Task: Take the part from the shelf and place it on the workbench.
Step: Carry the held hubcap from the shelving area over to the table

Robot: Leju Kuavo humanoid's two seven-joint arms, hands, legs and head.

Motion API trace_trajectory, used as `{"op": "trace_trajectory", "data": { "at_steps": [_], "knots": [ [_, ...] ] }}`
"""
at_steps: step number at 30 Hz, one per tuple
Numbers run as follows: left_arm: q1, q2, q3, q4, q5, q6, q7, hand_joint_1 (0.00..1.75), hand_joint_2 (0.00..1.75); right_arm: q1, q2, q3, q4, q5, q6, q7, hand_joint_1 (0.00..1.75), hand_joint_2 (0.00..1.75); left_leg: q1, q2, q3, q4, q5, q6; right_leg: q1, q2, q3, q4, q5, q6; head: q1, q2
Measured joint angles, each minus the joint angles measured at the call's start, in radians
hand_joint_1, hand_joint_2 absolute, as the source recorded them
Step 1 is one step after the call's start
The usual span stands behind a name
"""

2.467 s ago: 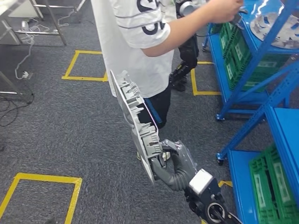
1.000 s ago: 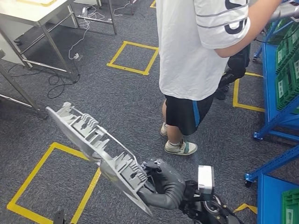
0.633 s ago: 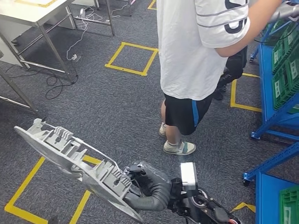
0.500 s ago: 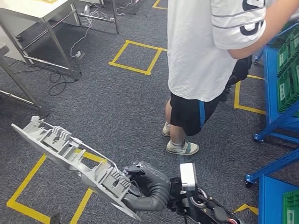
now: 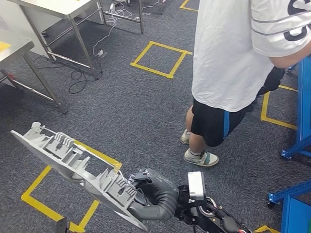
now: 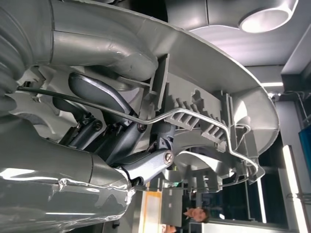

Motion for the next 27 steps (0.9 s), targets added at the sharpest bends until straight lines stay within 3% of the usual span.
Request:
{"op": "trace_trajectory", "data": {
  "at_steps": [2, 4, 5, 6, 7, 8, 10, 12, 15, 16, 17, 19, 21, 22, 23, 25, 27],
  "knots": [
    [-0.002, 0.002, 0.000, 0.000, 0.000, 0.000, 0.000, 0.00, 0.00, -0.003, 0.005, 0.001, 0.002, 0.000, 0.001, 0.000, 1.75, 1.75, -0.001, 0.011, -0.029, 0.062, -0.041, -0.009, -0.008, -0.010, 0.006, -0.018, 0.009, -0.004, -0.010, 0.000],
    [-0.005, 0.002, 0.000, 0.000, 0.000, 0.000, 0.000, 0.00, 0.00, -0.004, 0.007, 0.002, 0.007, 0.000, 0.001, 0.000, 1.75, 1.75, 0.004, 0.019, -0.094, 0.196, -0.106, -0.019, -0.007, -0.019, 0.003, -0.020, 0.011, -0.006, -0.023, 0.000],
    [-0.004, 0.002, 0.000, 0.000, 0.000, 0.000, 0.000, 0.00, 0.00, -0.003, 0.008, 0.003, 0.010, 0.000, 0.001, 0.000, 1.75, 1.75, 0.008, 0.021, -0.123, 0.256, -0.127, -0.024, -0.007, -0.024, 0.002, -0.020, 0.011, -0.006, -0.028, 0.000],
    [-0.003, 0.002, 0.000, 0.000, 0.000, 0.000, 0.000, 0.00, 0.00, -0.003, 0.008, 0.005, 0.012, 0.000, 0.001, 0.000, 1.75, 1.75, 0.012, 0.023, -0.137, 0.284, -0.130, -0.029, -0.008, -0.028, 0.001, -0.019, 0.011, -0.006, -0.033, 0.000],
    [-0.002, 0.003, 0.000, 0.000, 0.000, 0.000, 0.000, 0.00, 0.00, -0.003, 0.008, 0.006, 0.015, 0.000, 0.001, 0.000, 1.75, 1.75, 0.016, 0.026, -0.130, 0.272, -0.113, -0.034, -0.009, -0.032, 0.001, -0.017, 0.010, -0.004, -0.037, 0.000],
    [-0.001, 0.004, 0.000, 0.000, 0.000, 0.000, 0.000, 0.00, 0.00, -0.003, 0.008, 0.008, 0.017, 0.000, 0.001, 0.000, 1.75, 1.75, 0.021, 0.031, -0.103, 0.221, -0.082, -0.039, -0.011, -0.035, 0.001, -0.015, 0.008, -0.001, -0.042, 0.000],
    [-0.002, 0.006, 0.000, 0.000, 0.000, 0.000, 0.000, 0.00, 0.00, -0.004, 0.008, 0.011, 0.019, 0.000, 0.001, 0.000, 1.75, 1.75, 0.027, 0.047, -0.028, 0.077, -0.024, -0.045, -0.013, -0.040, 0.000, -0.004, 0.001, 0.011, -0.053, 0.000],
    [-0.003, 0.006, 0.000, 0.000, 0.000, 0.000, 0.000, 0.00, 0.00, -0.004, 0.008, 0.013, 0.019, 0.000, 0.001, 0.000, 1.75, 1.75, 0.025, 0.051, 0.009, 0.004, -0.006, -0.036, -0.009, -0.043, -0.002, 0.005, -0.006, 0.024, -0.059, 0.000],
    [-0.001, 0.006, 0.000, 0.000, 0.000, 0.000, 0.000, 0.00, 0.00, -0.005, 0.009, 0.015, 0.019, 0.001, 0.002, -0.001, 1.75, 1.75, 0.021, 0.043, 0.009, 0.001, -0.007, -0.012, -0.012, -0.045, -0.003, 0.010, -0.012, 0.039, -0.048, 0.000],
    [-0.001, 0.006, 0.000, 0.000, 0.000, 0.000, 0.000, 0.00, 0.00, -0.005, 0.009, 0.015, 0.019, 0.001, 0.002, -0.001, 1.75, 1.75, 0.021, 0.042, 0.010, 0.000, -0.007, -0.005, -0.014, -0.041, -0.011, 0.029, -0.027, 0.043, -0.044, 0.000],
    [-0.001, 0.006, 0.000, 0.000, 0.000, 0.000, 0.000, 0.00, 0.00, -0.006, 0.009, 0.015, 0.019, 0.001, 0.003, -0.002, 1.75, 1.75, 0.022, 0.040, 0.011, -0.001, -0.006, 0.002, -0.016, -0.035, -0.029, 0.068, -0.052, 0.047, -0.040, 0.000],
    [-0.002, 0.006, 0.000, 0.000, 0.000, 0.000, -0.001, 0.00, 0.00, -0.006, 0.009, 0.015, 0.022, 0.001, 0.006, -0.004, 1.75, 1.75, 0.019, 0.036, 0.011, -0.001, -0.007, 0.010, -0.016, -0.025, -0.091, 0.209, -0.122, 0.048, -0.027, 0.000],
    [-0.001, 0.007, 0.000, 0.000, 0.000, 0.000, -0.002, 0.00, 0.00, -0.006, 0.009, 0.016, 0.027, 0.003, 0.009, -0.006, 1.75, 1.75, 0.013, 0.030, 0.012, -0.001, -0.008, 0.013, -0.014, -0.020, -0.143, 0.319, -0.154, 0.045, -0.016, 0.000],
    [-0.001, 0.007, 0.000, 0.000, 0.000, 0.000, -0.002, 0.00, 0.00, -0.006, 0.009, 0.016, 0.030, 0.004, 0.010, -0.005, 1.75, 1.75, 0.010, 0.025, 0.014, -0.001, -0.009, 0.014, -0.013, -0.019, -0.144, 0.318, -0.140, 0.041, -0.012, 0.000],
    [-0.002, 0.007, 0.000, 0.000, 0.000, 0.000, -0.002, 0.00, 0.00, -0.006, 0.009, 0.017, 0.031, 0.004, 0.010, -0.005, 1.75, 1.75, 0.008, 0.020, 0.016, -0.001, -0.010, 0.014, -0.011, -0.016, -0.126, 0.276, -0.108, 0.034, -0.009, 0.000],
    [-0.002, 0.005, 0.000, 0.000, 0.000, 0.000, -0.002, 0.00, 0.00, -0.007, 0.009, 0.019, 0.033, 0.004, 0.011, -0.004, 1.75, 1.75, 0.005, 0.009, 0.019, -0.001, -0.011, 0.014, -0.003, -0.001, -0.063, 0.134, -0.033, 0.016, -0.004, 0.000],
    [-0.002, 0.003, 0.000, 0.000, 0.002, 0.001, -0.002, 0.00, 0.00, -0.009, 0.010, 0.021, 0.034, 0.003, 0.014, -0.004, 1.75, 1.75, 0.005, 0.001, 0.014, 0.000, -0.009, 0.010, 0.004, 0.012, -0.019, 0.041, -0.003, 0.006, 0.000, 0.000]
  ]
}}
